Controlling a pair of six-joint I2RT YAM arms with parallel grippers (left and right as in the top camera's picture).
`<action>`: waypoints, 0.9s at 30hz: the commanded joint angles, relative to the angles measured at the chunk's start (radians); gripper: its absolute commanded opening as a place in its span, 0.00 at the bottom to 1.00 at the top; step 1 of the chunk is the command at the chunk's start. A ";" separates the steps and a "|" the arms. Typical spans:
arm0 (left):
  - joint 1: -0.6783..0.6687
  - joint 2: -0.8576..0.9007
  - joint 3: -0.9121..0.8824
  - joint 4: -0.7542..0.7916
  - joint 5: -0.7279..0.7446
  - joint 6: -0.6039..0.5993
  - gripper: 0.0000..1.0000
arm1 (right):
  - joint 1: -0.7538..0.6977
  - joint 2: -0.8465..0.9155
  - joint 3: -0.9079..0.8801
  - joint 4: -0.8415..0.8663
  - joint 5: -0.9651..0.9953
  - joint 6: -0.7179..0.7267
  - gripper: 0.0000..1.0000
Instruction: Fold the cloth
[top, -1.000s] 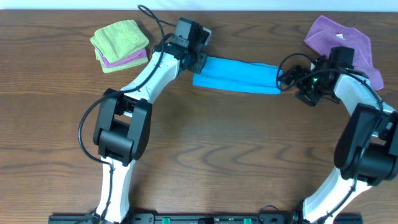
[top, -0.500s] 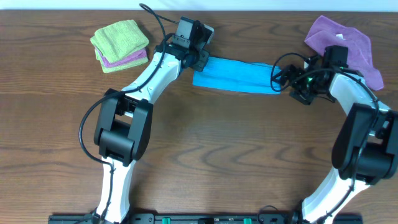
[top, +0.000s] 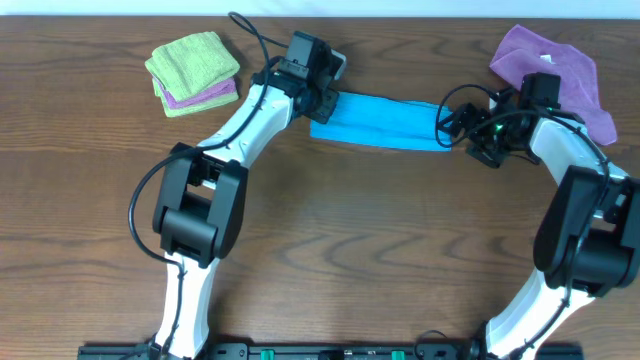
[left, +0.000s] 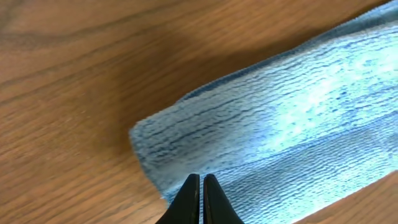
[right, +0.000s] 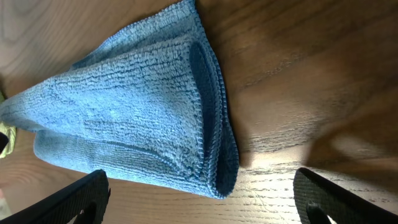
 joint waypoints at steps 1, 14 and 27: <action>-0.016 0.042 0.008 0.004 0.017 -0.009 0.06 | 0.005 -0.004 0.016 0.003 -0.011 -0.023 0.95; -0.019 0.109 0.008 0.085 -0.069 -0.031 0.06 | 0.006 -0.004 0.016 -0.024 -0.011 -0.049 0.93; -0.027 0.168 0.008 -0.051 -0.034 -0.050 0.06 | 0.005 -0.004 0.016 -0.027 -0.006 -0.072 0.92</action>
